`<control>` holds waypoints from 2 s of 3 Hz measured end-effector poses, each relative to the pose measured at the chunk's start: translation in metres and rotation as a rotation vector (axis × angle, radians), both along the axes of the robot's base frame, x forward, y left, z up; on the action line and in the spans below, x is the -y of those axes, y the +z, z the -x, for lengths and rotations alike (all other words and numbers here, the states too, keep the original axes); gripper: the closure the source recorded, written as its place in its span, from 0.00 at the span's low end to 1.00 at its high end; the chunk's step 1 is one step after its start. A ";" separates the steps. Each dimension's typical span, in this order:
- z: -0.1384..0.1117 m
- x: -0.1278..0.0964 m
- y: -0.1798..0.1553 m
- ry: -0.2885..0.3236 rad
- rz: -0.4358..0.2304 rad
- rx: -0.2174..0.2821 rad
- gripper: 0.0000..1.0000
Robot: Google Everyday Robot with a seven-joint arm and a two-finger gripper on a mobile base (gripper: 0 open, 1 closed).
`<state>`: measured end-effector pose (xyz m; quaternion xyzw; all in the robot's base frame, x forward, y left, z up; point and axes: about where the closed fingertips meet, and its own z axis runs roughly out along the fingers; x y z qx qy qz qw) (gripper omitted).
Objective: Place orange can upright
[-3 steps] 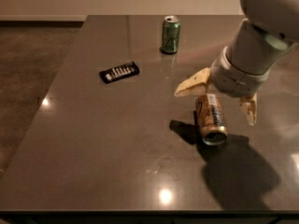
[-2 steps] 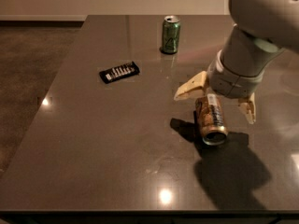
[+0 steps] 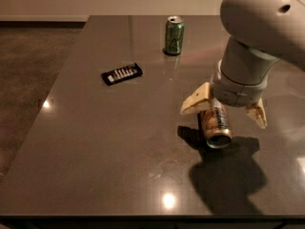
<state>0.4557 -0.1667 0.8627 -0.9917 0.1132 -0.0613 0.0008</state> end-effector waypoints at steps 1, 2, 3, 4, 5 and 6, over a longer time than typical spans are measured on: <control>0.013 0.002 -0.004 0.033 0.019 -0.034 0.00; 0.024 0.000 -0.011 0.055 0.023 -0.065 0.00; 0.028 -0.001 -0.014 0.066 0.025 -0.079 0.00; 0.026 -0.007 -0.016 0.066 0.014 -0.083 0.18; 0.024 -0.011 -0.017 0.065 0.005 -0.085 0.41; 0.022 -0.014 -0.016 0.054 -0.012 -0.084 0.64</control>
Offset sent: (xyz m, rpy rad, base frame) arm -0.0384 0.0002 -0.0163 -0.0313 0.1121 0.0795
